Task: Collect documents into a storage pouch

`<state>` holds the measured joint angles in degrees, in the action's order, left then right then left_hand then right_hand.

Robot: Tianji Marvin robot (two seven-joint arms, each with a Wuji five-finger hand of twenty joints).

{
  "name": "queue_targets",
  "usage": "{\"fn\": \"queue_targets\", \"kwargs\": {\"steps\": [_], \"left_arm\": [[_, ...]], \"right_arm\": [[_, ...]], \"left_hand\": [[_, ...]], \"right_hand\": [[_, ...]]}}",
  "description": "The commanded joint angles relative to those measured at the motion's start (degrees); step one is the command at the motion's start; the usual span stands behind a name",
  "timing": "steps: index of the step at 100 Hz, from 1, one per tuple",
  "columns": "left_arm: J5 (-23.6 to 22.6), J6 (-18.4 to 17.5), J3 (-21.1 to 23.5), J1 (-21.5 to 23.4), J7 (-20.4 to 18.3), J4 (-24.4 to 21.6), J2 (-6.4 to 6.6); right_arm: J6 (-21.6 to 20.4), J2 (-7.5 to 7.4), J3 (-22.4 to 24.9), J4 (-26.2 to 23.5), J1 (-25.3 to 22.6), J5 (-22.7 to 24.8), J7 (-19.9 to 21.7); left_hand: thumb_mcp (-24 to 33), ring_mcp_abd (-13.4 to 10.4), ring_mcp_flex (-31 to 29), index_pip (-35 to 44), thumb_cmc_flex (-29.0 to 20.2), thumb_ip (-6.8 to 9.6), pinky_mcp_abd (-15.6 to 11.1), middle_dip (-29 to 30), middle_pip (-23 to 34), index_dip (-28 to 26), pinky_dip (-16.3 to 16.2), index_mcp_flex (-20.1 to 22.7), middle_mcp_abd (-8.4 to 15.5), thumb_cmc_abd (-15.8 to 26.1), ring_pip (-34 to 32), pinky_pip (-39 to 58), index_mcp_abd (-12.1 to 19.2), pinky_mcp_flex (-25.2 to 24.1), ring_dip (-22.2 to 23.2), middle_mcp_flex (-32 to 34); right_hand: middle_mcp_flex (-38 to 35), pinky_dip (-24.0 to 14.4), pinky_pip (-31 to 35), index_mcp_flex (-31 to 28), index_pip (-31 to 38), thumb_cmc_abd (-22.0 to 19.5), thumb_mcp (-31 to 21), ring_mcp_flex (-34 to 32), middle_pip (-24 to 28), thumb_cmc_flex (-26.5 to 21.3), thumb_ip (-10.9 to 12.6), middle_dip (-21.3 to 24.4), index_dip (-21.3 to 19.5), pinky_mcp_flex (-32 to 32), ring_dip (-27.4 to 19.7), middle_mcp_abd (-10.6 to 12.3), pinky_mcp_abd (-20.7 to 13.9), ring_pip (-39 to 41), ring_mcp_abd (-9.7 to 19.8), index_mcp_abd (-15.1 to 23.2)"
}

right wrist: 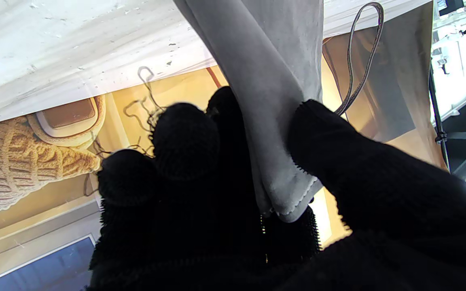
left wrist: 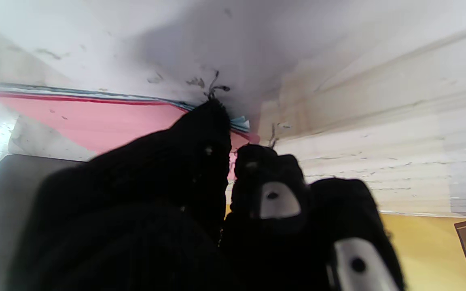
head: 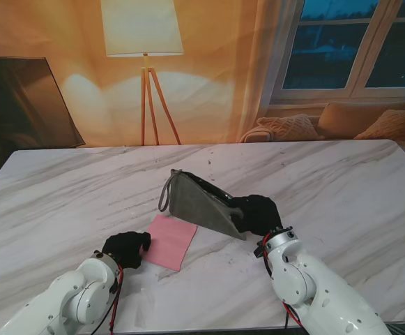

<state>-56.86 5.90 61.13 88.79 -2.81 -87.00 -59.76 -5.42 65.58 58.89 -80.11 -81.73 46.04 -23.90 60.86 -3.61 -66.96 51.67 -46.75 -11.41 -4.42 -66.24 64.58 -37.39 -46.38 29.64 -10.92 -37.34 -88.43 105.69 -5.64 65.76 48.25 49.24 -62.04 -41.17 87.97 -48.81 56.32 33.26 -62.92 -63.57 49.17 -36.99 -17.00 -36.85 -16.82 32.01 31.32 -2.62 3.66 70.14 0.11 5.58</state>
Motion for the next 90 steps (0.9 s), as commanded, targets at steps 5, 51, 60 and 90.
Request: {"fn": "queue_targets", "kwargs": {"steps": [5,51,60,90], "left_arm": [[-2.33,-1.05,0.79,0.93,-0.52,-0.54,-0.01],[-8.13,-5.81,4.26,2.06,-5.42,-3.14,1.14],[-8.73,-6.21,4.32,1.79,-5.97,-3.06,1.27],[-8.19,-8.07,4.09,0.18,-6.96,-1.41,1.50]], "right_arm": [[0.31,0.16,-0.11,-0.04,-0.29,0.03,0.92],[0.26,0.13,-0.19,-0.30,-0.45,-0.10,1.27],[0.36,0.12,-0.22,-0.39,-0.49,-0.17,1.42],[0.64,0.11,-0.38,-0.56,-0.51,-0.25,1.74]], "left_hand": [[0.66,13.11,-4.26,-6.26,1.64,-0.85,-11.87,-1.94,0.08,1.53,2.94,-4.47,-1.24,-3.09,-3.65,14.28,-1.38,-0.96,1.29,-1.10],[-1.26,22.89,46.88,-20.76,9.84,6.05,15.30,20.63,-28.86,9.44,-8.42,-15.23,-3.02,4.18,34.92,-25.64,-1.84,-51.41,6.07,-33.13],[-1.88,22.79,52.84,-23.97,10.07,6.17,17.87,24.74,-33.80,10.94,-6.49,-16.37,-2.58,4.50,44.54,-33.71,-1.46,-62.51,0.94,-36.34],[-1.38,23.41,57.25,-33.17,9.66,6.32,21.07,37.86,-46.57,13.90,5.62,-20.91,-2.05,3.70,61.08,-47.61,0.67,-71.25,-10.50,-39.03]], "right_hand": [[0.05,0.53,0.43,-0.09,1.00,-2.35,0.77,-0.09,1.19,-0.17,0.58,-0.17,-0.41,-0.60,-0.58,-1.92,-0.70,-1.03,2.20,0.58],[0.10,0.53,0.43,-0.15,1.01,-2.33,0.76,-0.05,1.15,-0.14,0.58,-0.16,-0.41,-0.60,-0.61,-1.94,-0.70,-1.04,2.16,0.56],[0.12,0.53,0.43,-0.13,0.99,-2.33,0.77,-0.05,1.16,-0.10,0.57,-0.17,-0.40,-0.60,-0.61,-1.98,-0.70,-1.03,2.15,0.64],[0.06,0.53,0.43,-0.18,1.00,-2.28,0.74,-0.06,1.17,-0.05,0.56,-0.16,-0.38,-0.60,-0.62,-1.97,-0.70,-1.02,2.18,0.61]]}}
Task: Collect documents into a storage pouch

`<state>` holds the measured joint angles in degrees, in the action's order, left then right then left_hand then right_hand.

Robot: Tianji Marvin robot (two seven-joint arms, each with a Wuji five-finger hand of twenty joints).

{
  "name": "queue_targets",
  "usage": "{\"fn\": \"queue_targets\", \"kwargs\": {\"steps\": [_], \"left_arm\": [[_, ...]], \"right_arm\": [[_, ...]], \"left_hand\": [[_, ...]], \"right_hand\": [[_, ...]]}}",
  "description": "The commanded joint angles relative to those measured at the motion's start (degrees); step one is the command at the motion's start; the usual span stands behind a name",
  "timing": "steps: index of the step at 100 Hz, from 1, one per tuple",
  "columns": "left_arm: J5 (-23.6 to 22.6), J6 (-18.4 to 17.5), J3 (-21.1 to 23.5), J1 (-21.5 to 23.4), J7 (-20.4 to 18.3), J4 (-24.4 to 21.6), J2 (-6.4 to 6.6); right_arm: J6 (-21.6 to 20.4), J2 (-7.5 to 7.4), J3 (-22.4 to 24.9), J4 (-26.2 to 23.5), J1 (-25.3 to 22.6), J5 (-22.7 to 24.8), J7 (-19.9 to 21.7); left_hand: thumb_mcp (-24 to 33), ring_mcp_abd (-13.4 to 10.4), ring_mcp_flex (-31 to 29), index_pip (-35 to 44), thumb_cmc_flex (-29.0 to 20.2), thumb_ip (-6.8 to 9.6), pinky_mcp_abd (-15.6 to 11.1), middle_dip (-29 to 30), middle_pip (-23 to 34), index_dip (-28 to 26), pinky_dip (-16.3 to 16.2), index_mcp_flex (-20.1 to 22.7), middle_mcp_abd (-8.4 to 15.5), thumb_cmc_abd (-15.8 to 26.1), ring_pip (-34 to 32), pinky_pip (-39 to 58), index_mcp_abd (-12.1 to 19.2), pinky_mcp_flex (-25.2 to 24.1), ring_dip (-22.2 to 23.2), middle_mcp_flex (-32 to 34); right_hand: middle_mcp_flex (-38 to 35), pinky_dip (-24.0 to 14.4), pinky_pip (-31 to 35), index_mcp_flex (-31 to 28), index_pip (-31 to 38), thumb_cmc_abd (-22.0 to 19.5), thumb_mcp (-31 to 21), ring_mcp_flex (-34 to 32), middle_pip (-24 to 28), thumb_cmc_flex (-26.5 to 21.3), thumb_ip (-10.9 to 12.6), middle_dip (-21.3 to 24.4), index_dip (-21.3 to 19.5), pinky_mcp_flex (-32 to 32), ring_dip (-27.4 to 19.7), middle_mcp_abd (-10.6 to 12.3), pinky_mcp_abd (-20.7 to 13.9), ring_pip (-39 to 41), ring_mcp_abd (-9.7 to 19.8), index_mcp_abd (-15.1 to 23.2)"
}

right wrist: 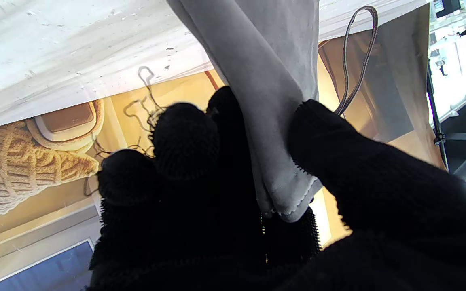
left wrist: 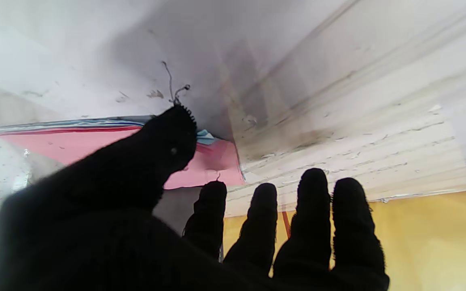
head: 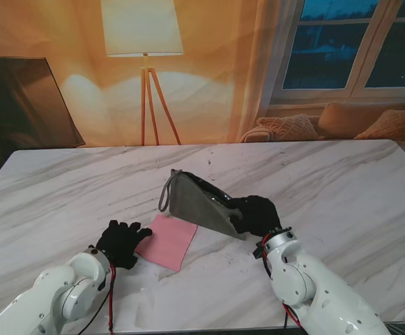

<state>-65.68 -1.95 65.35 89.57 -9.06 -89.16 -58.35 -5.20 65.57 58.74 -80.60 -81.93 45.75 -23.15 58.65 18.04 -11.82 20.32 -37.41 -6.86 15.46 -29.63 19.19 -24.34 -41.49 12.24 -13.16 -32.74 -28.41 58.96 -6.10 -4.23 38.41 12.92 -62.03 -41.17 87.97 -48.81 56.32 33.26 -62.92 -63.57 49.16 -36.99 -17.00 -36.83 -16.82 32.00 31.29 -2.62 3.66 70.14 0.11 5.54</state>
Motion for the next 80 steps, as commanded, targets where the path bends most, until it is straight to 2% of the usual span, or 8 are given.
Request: {"fn": "queue_targets", "kwargs": {"steps": [1,12,24,34,50,61,80], "left_arm": [[0.72,-0.22,-0.20,-0.70,-0.65,0.88,0.08],[1.73,-0.27,-0.92,-1.77,0.28,2.20,-0.02],[2.84,-0.67,-1.59,-2.89,0.24,3.44,-0.03],[4.31,-0.39,-2.43,-3.85,0.74,4.63,-0.18],[6.29,-0.11,-3.65,-5.12,1.84,6.18,-0.45],[7.61,0.38,-4.13,-5.44,2.56,6.66,-0.69],[9.44,0.67,-4.90,-6.18,4.50,7.89,-1.13]], "right_arm": [[0.42,0.12,-0.23,-0.07,-0.31,0.04,0.99],[0.40,0.10,-0.26,-0.04,-0.28,0.03,1.07],[0.48,0.12,-0.53,0.13,-0.06,0.00,1.13],[0.57,0.13,-0.61,0.09,-0.01,-0.07,1.23],[0.57,0.15,-0.75,0.05,0.02,-0.22,1.35],[0.67,0.18,-0.80,0.01,0.03,-0.41,1.47],[0.94,0.27,-0.80,-0.17,-0.06,-0.94,1.72]], "left_hand": [[0.97,1.80,2.03,-2.09,0.26,1.74,1.22,1.30,-1.24,0.94,0.74,-3.60,0.15,-0.99,1.08,-0.91,1.17,-1.24,-0.64,-2.70],[1.83,2.57,0.55,-3.16,-0.42,1.56,1.76,0.93,-0.65,1.14,0.68,-4.26,0.04,-1.83,0.01,-0.88,1.29,-0.62,0.06,-2.51],[2.68,2.04,-0.86,-4.38,-0.46,0.89,1.67,-0.37,1.90,1.37,0.34,-4.12,-0.02,-2.59,-2.37,-0.28,1.35,0.23,1.61,-2.31],[3.53,1.28,-2.73,-3.08,-1.39,0.44,1.49,-3.64,7.71,0.57,-0.88,-3.19,0.23,-3.12,-7.28,2.59,1.33,1.45,5.08,-1.12],[4.97,-0.08,-7.68,0.35,-3.18,-0.24,0.89,-10.84,16.38,0.06,-3.50,-1.58,1.16,-3.38,-18.57,9.82,1.24,4.82,12.66,5.34],[4.94,-0.52,-11.06,4.13,-4.05,-0.30,0.84,-14.20,19.61,-0.77,-4.79,1.66,1.38,-2.49,-24.10,12.86,1.74,7.93,15.74,8.78],[4.47,-0.27,-14.86,9.13,-6.85,0.00,0.99,-17.80,23.72,-1.44,-6.54,7.07,1.47,0.26,-29.62,14.33,2.47,11.07,18.14,14.08]], "right_hand": [[0.05,0.53,0.43,-0.18,1.00,-2.27,0.72,-0.06,1.19,-0.07,0.57,-0.17,-0.38,-0.59,-0.60,-1.95,-0.70,-1.02,2.18,0.64],[0.04,0.53,0.43,-0.22,1.02,-2.27,0.72,-0.05,1.20,-0.02,0.56,-0.18,-0.39,-0.59,-0.60,-1.88,-0.70,-1.01,2.11,0.60],[0.03,0.53,0.43,-0.16,1.00,-2.24,0.69,-0.09,1.20,0.03,0.55,-0.18,-0.38,-0.59,-0.60,-1.95,-0.70,-0.98,2.15,0.71],[-0.01,0.53,0.43,-0.18,1.02,-2.28,0.68,-0.13,1.24,0.09,0.54,-0.19,-0.38,-0.59,-0.60,-1.89,-0.70,-0.95,2.17,0.57],[0.00,0.53,0.43,-0.21,1.02,-2.24,0.68,-0.14,1.24,0.17,0.53,-0.18,-0.36,-0.59,-0.60,-1.97,-0.70,-0.94,2.17,0.65],[-0.03,0.53,0.43,-0.23,1.02,-2.22,0.67,-0.14,1.26,0.20,0.52,-0.19,-0.36,-0.59,-0.60,-1.95,-0.70,-0.94,2.17,0.69],[-0.09,0.53,0.43,-0.24,1.03,-2.21,0.66,-0.14,1.27,0.19,0.52,-0.18,-0.36,-0.59,-0.61,-1.87,-0.70,-0.92,2.18,0.64]]}}
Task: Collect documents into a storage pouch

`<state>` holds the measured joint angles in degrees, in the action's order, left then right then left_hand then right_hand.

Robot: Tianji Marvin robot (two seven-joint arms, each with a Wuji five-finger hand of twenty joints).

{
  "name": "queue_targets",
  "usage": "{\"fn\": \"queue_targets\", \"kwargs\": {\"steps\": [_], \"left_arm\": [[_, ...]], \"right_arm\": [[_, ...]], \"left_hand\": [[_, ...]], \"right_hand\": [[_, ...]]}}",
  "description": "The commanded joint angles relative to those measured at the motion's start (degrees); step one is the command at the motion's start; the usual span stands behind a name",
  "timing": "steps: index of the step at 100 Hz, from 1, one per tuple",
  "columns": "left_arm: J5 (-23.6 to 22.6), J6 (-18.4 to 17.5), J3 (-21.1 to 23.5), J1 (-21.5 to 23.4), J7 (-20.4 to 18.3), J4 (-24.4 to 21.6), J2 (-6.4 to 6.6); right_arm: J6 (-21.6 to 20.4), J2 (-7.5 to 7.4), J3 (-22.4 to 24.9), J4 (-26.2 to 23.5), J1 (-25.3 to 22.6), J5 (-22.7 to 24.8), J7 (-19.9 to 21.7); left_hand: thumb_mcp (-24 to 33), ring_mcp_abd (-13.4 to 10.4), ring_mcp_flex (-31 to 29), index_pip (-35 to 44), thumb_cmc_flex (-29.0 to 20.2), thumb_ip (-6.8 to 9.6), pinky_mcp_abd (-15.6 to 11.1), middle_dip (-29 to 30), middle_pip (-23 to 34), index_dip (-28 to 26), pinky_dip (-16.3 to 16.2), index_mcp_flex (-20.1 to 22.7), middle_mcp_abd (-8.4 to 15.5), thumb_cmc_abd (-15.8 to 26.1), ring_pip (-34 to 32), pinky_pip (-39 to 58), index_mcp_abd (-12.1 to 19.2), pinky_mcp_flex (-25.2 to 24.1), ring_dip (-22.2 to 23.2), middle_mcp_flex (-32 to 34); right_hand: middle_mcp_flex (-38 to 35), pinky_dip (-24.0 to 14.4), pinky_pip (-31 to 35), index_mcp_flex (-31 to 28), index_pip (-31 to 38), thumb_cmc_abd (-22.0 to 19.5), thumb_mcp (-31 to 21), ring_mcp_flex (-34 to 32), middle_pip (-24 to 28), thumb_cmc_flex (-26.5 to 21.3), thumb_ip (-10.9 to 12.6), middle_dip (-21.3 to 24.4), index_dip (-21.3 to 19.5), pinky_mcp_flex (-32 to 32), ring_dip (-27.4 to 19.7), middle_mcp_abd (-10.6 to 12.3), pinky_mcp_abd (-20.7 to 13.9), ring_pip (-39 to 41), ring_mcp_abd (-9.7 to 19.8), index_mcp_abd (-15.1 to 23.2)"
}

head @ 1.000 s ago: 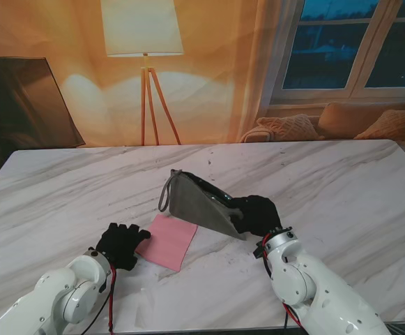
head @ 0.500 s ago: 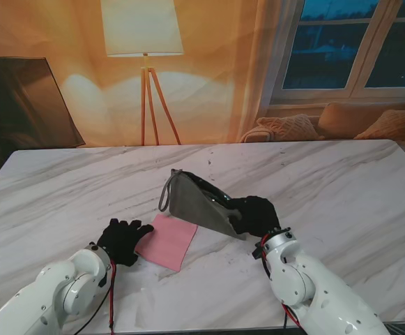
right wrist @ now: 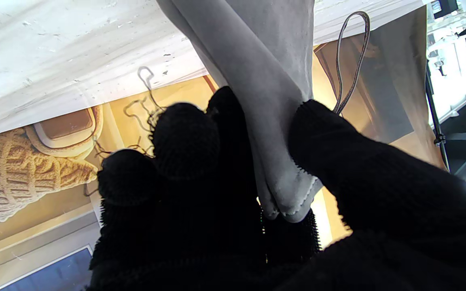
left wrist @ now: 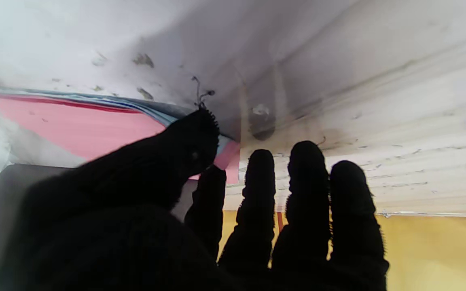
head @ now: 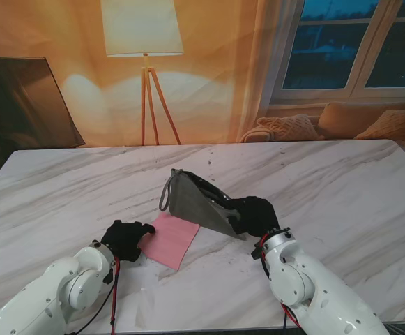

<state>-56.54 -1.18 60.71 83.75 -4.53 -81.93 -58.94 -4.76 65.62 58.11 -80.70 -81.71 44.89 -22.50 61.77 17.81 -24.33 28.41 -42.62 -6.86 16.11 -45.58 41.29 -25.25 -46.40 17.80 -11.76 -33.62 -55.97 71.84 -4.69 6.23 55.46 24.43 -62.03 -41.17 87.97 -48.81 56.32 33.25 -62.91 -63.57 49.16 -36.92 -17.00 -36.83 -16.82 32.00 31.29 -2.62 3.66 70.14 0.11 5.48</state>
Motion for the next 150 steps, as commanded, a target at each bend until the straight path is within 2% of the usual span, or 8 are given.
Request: {"fn": "queue_targets", "kwargs": {"steps": [1,11,39,62,87,114,132,150], "left_arm": [[0.34,-0.13,-0.31,-0.42,0.11,0.77,-0.56],[1.17,-0.37,-0.72,-0.92,1.23,1.73,-0.76],[2.29,-1.07,-0.95,-1.22,2.58,2.82,-1.01],[4.05,-0.83,-0.22,-0.52,3.46,2.49,-1.42],[5.90,0.38,1.48,1.43,4.55,0.67,-1.96],[7.72,0.74,3.56,3.32,5.46,-1.64,-2.47],[8.27,0.81,6.13,5.69,6.09,-4.79,-2.74],[8.49,-0.68,9.19,8.06,6.26,-8.39,-2.86]], "right_arm": [[0.52,0.22,-0.17,-0.08,-0.29,-0.11,1.09],[0.70,0.25,-0.09,-0.23,-0.38,-0.40,1.29],[0.79,0.26,0.01,-0.32,-0.46,-0.60,1.47],[0.87,0.25,0.02,-0.47,-0.55,-0.75,1.74],[0.93,0.24,0.00,-0.60,-0.67,-0.90,1.96],[1.24,0.28,-0.04,-0.72,-0.76,-1.12,2.11],[1.29,0.26,0.00,-0.79,-0.84,-1.17,2.23],[1.27,0.30,-0.12,-0.72,-0.84,-1.27,2.15]], "left_hand": [[1.10,-0.03,-2.56,1.42,-1.86,-0.16,0.38,-2.42,1.93,-0.56,-1.77,1.85,0.13,1.28,-2.35,1.50,1.09,0.78,1.20,2.85],[-2.06,0.37,-3.83,3.80,-4.74,-4.53,0.39,-11.25,0.42,-0.37,-2.66,5.12,-0.04,1.34,-3.91,1.76,1.38,1.68,1.81,6.39],[-7.67,1.02,-7.51,8.35,-8.99,-6.65,0.90,-17.69,-1.77,-1.26,-4.39,14.78,-0.12,0.88,-7.90,3.43,0.35,4.36,3.17,14.12],[-13.74,3.21,-6.53,12.57,-9.40,-6.39,1.45,-17.22,-3.19,1.24,-5.01,20.49,-1.21,6.26,-5.91,2.46,2.04,2.77,1.99,15.26],[-28.95,5.28,-5.95,17.77,-20.60,-5.27,1.98,-16.48,-6.46,3.85,-4.06,25.07,-1.39,13.45,-2.65,1.64,1.69,1.51,-0.90,19.70],[-35.69,5.50,-7.40,28.41,-25.00,-3.63,1.96,-17.56,0.90,-5.19,-5.57,23.51,-2.06,16.20,-5.94,2.40,2.10,1.86,0.41,21.62],[-33.46,4.98,-9.62,29.56,-24.03,-3.55,2.17,-18.37,7.12,-12.43,-8.70,23.52,-3.59,14.85,-10.59,3.55,2.00,2.68,3.41,22.77],[-19.79,5.09,-14.24,29.74,-16.35,-4.64,3.72,-18.11,10.69,-13.88,-11.76,26.89,-4.49,9.14,-14.50,5.31,2.77,5.97,4.58,26.94]], "right_hand": [[-0.06,0.53,0.43,-0.23,1.02,-2.21,0.65,-0.14,1.26,0.12,0.52,-0.18,-0.36,-0.59,-0.60,-1.88,-0.70,-0.92,2.18,0.69],[-0.06,0.53,0.43,-0.23,1.02,-2.22,0.66,-0.14,1.26,0.13,0.52,-0.18,-0.36,-0.59,-0.60,-1.93,-0.70,-0.92,2.19,0.66],[-0.01,0.53,0.43,-0.22,1.02,-2.25,0.68,-0.14,1.26,0.11,0.52,-0.19,-0.37,-0.59,-0.61,-1.96,-0.70,-0.92,2.14,0.68],[-0.02,0.53,0.43,-0.22,1.03,-2.20,0.68,-0.15,1.26,0.16,0.51,-0.18,-0.37,-0.59,-0.61,-2.00,-0.70,-0.91,2.15,0.68],[0.00,0.53,0.43,-0.23,1.01,-2.22,0.67,-0.15,1.26,0.12,0.52,-0.17,-0.36,-0.59,-0.61,-1.95,-0.70,-0.90,2.15,0.75],[-0.02,0.53,0.43,-0.20,1.00,-2.22,0.65,-0.15,1.25,0.08,0.53,-0.16,-0.35,-0.59,-0.62,-1.97,-0.70,-0.90,2.15,0.72],[0.00,0.53,0.43,-0.26,1.03,-2.28,0.70,-0.15,1.24,0.05,0.53,-0.15,-0.36,-0.59,-0.62,-1.97,-0.70,-0.90,2.15,0.67],[-0.01,0.53,0.43,-0.22,1.02,-2.25,0.71,-0.15,1.23,0.05,0.54,-0.16,-0.36,-0.59,-0.62,-2.02,-0.70,-0.90,2.15,0.66]]}}
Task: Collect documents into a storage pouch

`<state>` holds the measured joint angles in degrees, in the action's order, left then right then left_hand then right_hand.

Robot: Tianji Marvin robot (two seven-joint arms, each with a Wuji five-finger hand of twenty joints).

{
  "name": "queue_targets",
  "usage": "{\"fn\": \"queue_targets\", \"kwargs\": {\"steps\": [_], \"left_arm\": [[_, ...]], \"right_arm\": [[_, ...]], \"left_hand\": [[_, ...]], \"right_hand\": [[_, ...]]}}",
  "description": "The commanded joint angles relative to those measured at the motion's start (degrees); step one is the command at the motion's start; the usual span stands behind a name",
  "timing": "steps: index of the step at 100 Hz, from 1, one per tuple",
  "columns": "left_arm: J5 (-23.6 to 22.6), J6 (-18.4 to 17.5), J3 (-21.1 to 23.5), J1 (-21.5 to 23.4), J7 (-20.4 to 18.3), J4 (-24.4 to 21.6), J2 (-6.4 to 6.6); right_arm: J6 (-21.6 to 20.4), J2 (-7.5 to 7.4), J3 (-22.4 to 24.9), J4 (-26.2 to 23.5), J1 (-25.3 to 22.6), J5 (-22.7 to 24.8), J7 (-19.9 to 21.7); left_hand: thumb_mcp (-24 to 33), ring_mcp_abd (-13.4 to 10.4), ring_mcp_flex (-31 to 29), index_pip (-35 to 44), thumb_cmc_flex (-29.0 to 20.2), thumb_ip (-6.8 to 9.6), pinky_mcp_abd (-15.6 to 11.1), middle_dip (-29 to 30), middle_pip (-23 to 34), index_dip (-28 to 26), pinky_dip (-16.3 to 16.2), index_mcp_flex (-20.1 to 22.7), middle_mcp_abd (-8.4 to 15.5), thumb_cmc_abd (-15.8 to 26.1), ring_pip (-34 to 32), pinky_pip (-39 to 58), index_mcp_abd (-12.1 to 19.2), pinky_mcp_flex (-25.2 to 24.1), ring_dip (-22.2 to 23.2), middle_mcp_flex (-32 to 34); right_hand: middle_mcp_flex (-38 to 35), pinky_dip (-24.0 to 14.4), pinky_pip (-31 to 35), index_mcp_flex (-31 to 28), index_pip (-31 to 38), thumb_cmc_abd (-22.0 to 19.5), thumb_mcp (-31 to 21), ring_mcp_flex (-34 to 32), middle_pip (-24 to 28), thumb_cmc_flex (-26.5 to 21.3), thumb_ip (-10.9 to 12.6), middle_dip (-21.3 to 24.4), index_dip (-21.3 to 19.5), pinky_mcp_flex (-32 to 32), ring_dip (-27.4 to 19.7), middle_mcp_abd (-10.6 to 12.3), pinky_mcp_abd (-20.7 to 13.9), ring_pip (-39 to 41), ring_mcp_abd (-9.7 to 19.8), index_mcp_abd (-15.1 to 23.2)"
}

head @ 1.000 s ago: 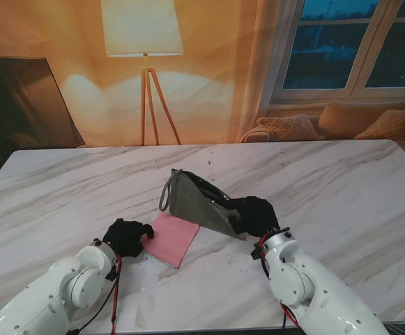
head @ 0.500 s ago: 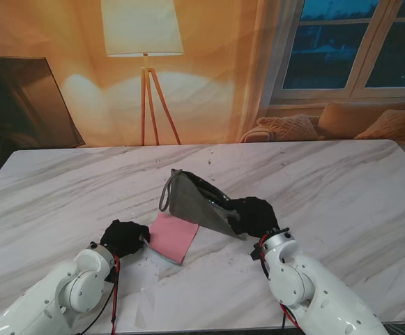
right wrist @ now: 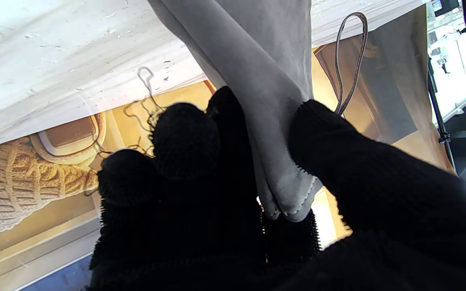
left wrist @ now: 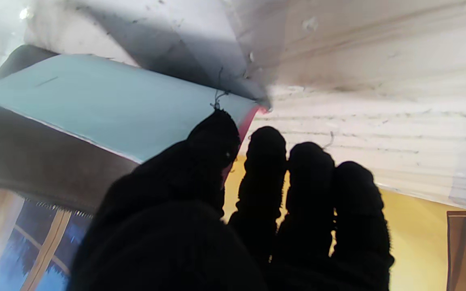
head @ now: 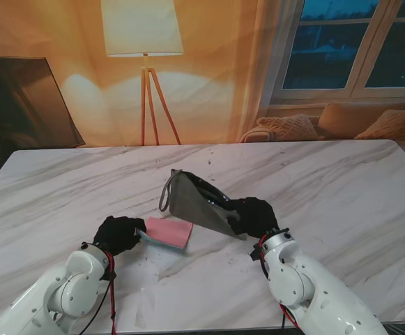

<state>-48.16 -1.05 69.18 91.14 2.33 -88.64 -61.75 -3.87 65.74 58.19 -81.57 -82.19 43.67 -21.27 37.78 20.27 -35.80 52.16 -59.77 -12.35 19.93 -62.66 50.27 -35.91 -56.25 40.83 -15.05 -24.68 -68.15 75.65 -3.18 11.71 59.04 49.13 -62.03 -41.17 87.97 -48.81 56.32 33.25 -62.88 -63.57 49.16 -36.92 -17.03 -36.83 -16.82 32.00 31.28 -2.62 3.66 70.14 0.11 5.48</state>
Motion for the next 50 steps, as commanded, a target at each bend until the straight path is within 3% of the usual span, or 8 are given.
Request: {"fn": "queue_targets", "kwargs": {"steps": [1,50], "left_arm": [[0.19,-0.86,0.87,0.78,-0.64,-1.88,-0.06],[2.27,-1.76,6.41,4.75,-2.09,-10.05,-0.36]], "right_arm": [[0.38,0.18,-0.22,0.15,-0.36,-0.07,0.93],[0.36,0.21,-0.55,0.16,-0.36,-0.41,1.21]], "left_hand": [[4.44,2.58,-2.95,6.03,0.96,0.89,-0.06,-1.10,1.89,-3.33,-1.99,3.90,-1.23,0.10,-2.54,1.59,1.23,0.61,1.08,2.31],[12.82,1.47,-7.33,6.82,5.92,3.81,0.84,-1.61,6.88,-6.95,-6.03,5.51,-2.68,-3.33,-8.16,4.05,-0.47,3.69,2.91,5.12]], "right_hand": [[0.00,0.53,0.44,-0.22,1.02,-2.25,0.67,-0.15,1.23,0.03,0.57,-0.16,-0.36,-0.58,-0.62,-2.02,-0.70,-0.90,2.15,0.66],[0.15,0.54,0.40,-0.24,1.04,-2.44,0.49,0.05,1.12,-0.66,0.72,-0.12,-0.42,-0.62,-0.65,-2.00,-0.69,-0.99,2.06,0.69]]}}
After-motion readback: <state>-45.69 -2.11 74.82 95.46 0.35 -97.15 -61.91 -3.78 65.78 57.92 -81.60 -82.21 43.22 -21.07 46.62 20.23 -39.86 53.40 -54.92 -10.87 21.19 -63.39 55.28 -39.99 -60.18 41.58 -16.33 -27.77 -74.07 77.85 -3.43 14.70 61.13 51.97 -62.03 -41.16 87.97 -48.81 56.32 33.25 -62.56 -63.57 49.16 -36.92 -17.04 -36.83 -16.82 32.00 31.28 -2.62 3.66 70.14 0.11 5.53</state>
